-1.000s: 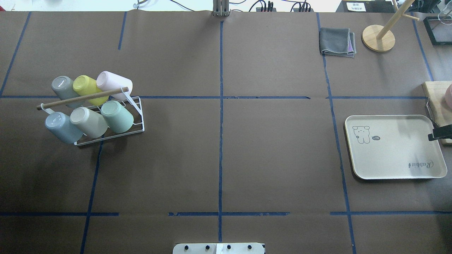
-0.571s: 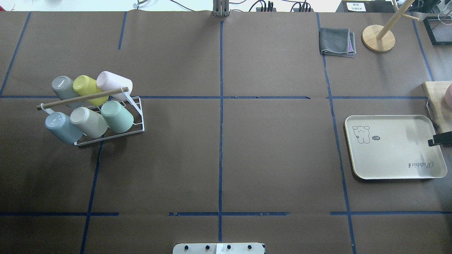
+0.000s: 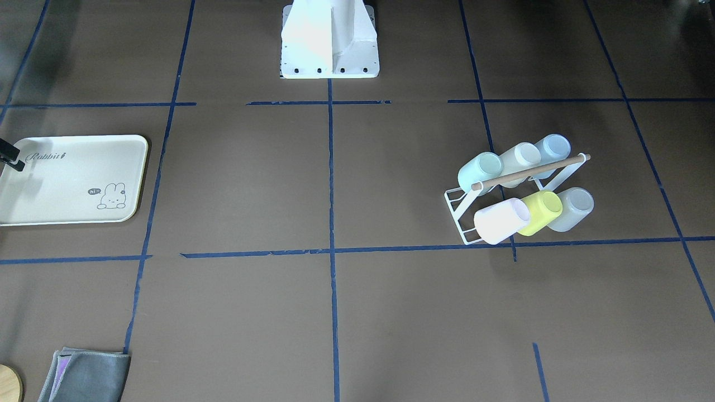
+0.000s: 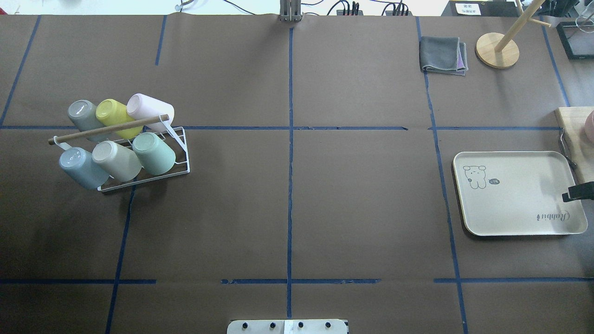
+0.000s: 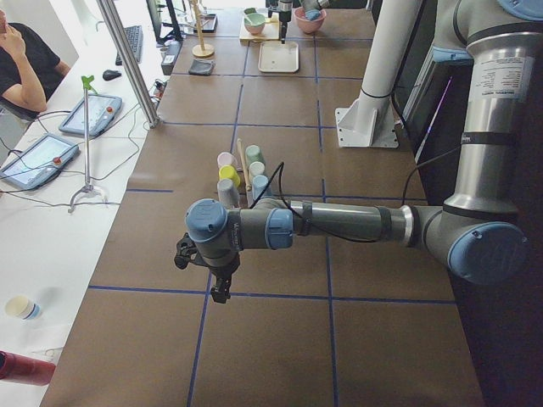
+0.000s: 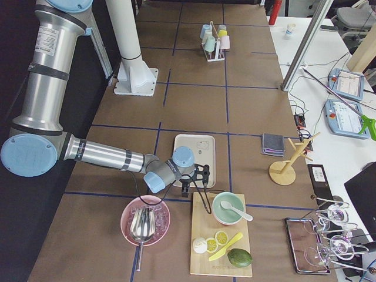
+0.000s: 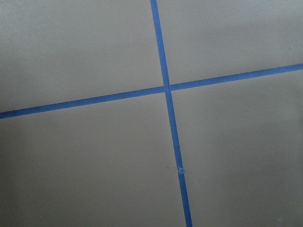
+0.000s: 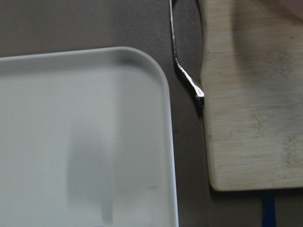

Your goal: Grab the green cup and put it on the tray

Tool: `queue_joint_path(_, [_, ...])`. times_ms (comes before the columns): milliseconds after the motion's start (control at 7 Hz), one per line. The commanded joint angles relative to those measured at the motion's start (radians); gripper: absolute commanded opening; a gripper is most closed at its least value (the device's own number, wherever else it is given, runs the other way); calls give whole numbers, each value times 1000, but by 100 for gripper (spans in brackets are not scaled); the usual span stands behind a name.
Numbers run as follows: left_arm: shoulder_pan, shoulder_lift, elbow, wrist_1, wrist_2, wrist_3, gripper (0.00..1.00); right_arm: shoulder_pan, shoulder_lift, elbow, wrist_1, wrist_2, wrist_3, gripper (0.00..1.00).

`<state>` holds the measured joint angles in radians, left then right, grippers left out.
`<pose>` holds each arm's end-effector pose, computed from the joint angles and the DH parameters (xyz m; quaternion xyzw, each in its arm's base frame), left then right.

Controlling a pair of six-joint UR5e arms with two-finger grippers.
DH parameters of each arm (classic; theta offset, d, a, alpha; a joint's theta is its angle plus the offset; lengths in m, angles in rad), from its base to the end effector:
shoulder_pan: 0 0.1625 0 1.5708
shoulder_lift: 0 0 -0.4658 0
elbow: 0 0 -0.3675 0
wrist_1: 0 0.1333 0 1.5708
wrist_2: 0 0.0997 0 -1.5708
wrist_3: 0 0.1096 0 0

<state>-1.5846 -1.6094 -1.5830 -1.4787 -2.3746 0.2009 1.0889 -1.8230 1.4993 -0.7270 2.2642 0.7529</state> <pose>-0.0610 -0.4807 0.6894 0.0230 0.3909 0.0779 0.9169 -0.1111 -0.3488 0.7541 0.0071 -0.4077 0.0362 0.9123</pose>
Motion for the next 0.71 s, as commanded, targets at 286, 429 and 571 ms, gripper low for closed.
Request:
queue_joint_path(286, [0, -1, 0, 0, 0, 0, 100, -21, -9, 4, 9, 5, 0, 82])
queue_joint_path(429, [0, -3, 0, 0, 0, 0, 100, -20, -10, 4, 9, 0, 0, 75])
queue_joint_path(571, [0, -4, 0, 0, 0, 0, 100, -18, -13, 2, 11, -3, 0, 67])
